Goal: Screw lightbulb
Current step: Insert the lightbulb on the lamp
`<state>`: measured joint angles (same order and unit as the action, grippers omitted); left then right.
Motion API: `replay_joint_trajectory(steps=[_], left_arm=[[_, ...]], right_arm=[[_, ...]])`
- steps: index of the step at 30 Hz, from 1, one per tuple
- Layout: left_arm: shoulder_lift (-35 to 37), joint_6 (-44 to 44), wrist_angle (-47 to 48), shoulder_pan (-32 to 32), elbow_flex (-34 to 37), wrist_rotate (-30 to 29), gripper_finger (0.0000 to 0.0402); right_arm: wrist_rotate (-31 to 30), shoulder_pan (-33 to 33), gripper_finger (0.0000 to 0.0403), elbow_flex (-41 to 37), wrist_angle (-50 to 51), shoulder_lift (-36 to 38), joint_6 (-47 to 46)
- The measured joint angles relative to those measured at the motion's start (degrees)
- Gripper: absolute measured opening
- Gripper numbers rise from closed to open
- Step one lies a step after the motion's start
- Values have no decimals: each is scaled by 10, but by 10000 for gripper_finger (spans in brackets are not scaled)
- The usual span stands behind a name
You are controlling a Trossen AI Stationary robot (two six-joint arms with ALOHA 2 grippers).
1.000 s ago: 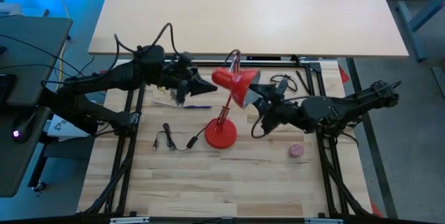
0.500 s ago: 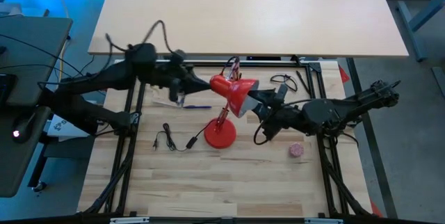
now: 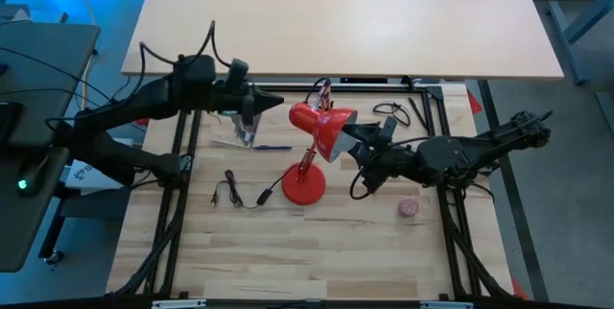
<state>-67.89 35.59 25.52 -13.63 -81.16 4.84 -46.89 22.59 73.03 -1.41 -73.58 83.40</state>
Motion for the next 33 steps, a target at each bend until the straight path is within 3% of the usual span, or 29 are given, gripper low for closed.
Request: replay_joint_trajectory(steps=[10, 33], left_arm=[[-7, 12, -64, 10, -1, 35, 0], [-20, 28, -90, 65, -1, 22, 0]], right_arm=[[2, 0, 257, 0, 0, 0, 1], [-6, 9, 257, 0, 3, 1, 0]])
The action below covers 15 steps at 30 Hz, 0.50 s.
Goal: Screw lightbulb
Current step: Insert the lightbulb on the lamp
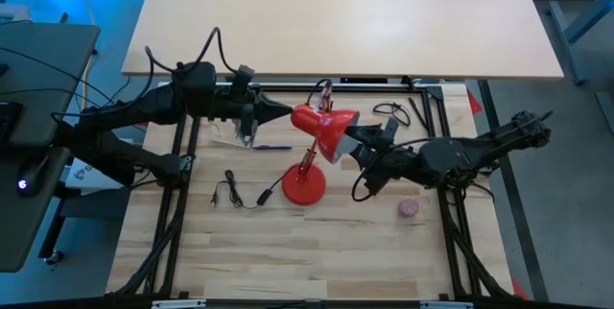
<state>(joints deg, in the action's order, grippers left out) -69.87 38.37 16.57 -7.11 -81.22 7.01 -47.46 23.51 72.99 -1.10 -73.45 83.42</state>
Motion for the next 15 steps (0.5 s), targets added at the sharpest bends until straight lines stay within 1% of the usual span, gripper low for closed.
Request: replay_joint_trajectory(steps=[5, 10, 15], left_arm=[[0, -9, -1, 0, 0, 0, 0], [-2, -9, 3, 0, 0, -2, 0], [-2, -10, 2, 0, 0, -19, 0]], right_arm=[[-12, 21, 257, 0, 0, 0, -11], [-41, 35, 257, 0, 0, 2, -6], [-45, 49, 257, -1, 5, 13, -9]])
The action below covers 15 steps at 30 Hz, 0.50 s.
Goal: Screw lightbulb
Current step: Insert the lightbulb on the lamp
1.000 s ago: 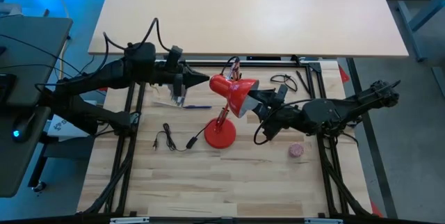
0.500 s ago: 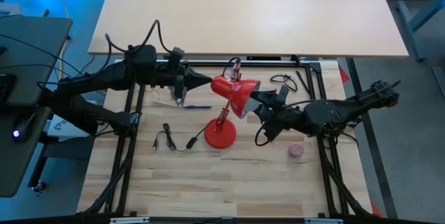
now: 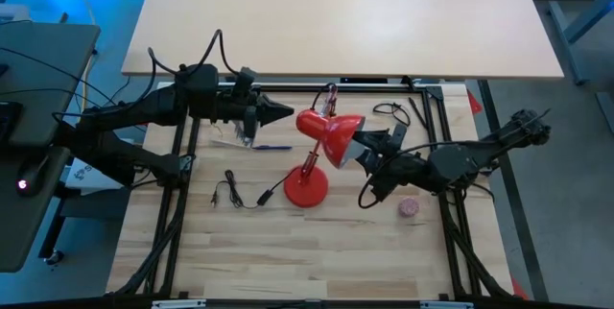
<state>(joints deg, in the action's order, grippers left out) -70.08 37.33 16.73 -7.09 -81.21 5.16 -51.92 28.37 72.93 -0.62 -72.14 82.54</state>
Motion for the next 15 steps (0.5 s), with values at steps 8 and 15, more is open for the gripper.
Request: replay_joint_trajectory(steps=[8, 15], left_arm=[[0, 0, 0, 0, 0, -6, 0], [1, 0, 0, 0, 0, -13, 0]], right_arm=[[5, 15, 257, 0, 7, 2, -21], [8, 14, 257, 0, 12, 3, -36]])
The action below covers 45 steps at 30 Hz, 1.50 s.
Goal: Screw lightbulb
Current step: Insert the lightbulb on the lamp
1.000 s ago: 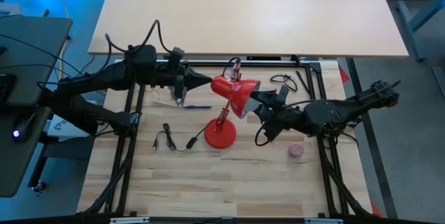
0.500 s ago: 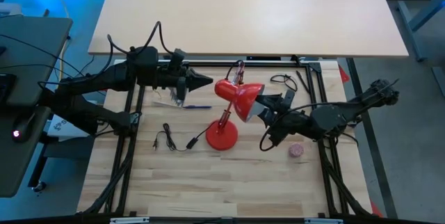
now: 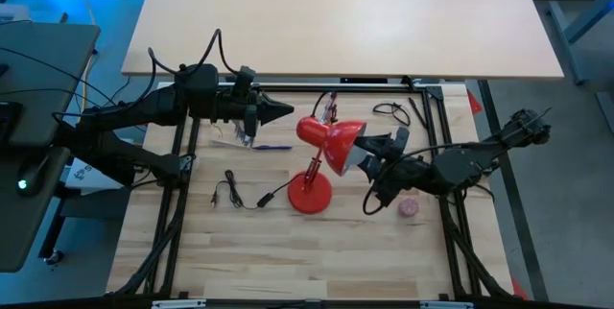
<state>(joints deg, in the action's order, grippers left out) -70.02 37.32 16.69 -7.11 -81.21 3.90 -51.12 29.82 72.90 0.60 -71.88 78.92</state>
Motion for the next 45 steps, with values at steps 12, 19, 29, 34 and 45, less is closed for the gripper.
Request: replay_joint_trajectory(steps=[12, 19, 29, 34, 45], left_arm=[[0, 1, -1, 0, 0, -4, 0], [0, 2, -2, 0, 0, -16, 0], [1, 1, -3, 0, 0, -19, 0], [1, 1, -3, 0, 0, -19, 0], [1, 1, -3, 0, 0, -18, 0]], right_arm=[[6, 0, 257, 0, 0, 0, -5], [1, 0, 257, 1, 4, 0, 13], [6, 0, 307, 1, 4, 0, 9], [6, 0, 352, 1, 4, 0, 6], [-22, 10, 398, 1, -15, 0, -15]])
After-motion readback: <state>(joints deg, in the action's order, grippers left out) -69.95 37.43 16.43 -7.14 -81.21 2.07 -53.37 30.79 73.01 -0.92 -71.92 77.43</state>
